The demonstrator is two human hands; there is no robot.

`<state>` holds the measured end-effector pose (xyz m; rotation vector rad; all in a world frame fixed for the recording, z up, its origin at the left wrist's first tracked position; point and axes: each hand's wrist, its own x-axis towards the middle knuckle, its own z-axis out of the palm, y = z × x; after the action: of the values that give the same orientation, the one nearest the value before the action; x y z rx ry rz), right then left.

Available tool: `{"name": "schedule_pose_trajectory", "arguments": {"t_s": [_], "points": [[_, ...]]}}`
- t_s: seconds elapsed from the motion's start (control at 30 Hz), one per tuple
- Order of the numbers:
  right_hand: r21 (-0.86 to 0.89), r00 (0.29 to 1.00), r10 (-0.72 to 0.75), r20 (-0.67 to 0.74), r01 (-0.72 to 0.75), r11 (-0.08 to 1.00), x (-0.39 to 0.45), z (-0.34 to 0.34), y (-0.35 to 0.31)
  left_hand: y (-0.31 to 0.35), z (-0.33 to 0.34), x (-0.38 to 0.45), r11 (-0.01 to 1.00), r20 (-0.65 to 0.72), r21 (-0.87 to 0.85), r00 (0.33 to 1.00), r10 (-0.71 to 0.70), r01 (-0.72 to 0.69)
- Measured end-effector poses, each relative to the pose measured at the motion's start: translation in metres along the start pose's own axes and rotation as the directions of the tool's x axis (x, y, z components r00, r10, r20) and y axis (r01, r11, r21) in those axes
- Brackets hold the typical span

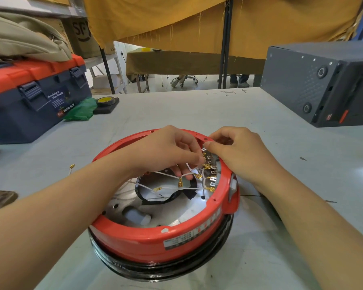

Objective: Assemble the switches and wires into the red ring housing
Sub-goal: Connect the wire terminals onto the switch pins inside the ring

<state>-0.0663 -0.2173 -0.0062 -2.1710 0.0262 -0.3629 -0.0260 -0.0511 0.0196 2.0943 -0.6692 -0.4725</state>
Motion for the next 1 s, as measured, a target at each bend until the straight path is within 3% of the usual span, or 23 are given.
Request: {"name": "schedule_pose_trajectory", "arguments": {"t_s": [0.33,1.0], "points": [[-0.024,1.000,-0.008,0.008,0.008,1.000,0.0002,0.0000,-0.0004,0.0020,0.0061,-0.0019,0.958,-0.025,0.245,0.986,0.163,-0.152],[-0.034,1.000,-0.017,0.011,0.017,0.999,0.0014,-0.0006,0.0001,0.0034,0.0078,-0.0019,0.912,-0.041,0.360,0.974,0.225,-0.195]]}}
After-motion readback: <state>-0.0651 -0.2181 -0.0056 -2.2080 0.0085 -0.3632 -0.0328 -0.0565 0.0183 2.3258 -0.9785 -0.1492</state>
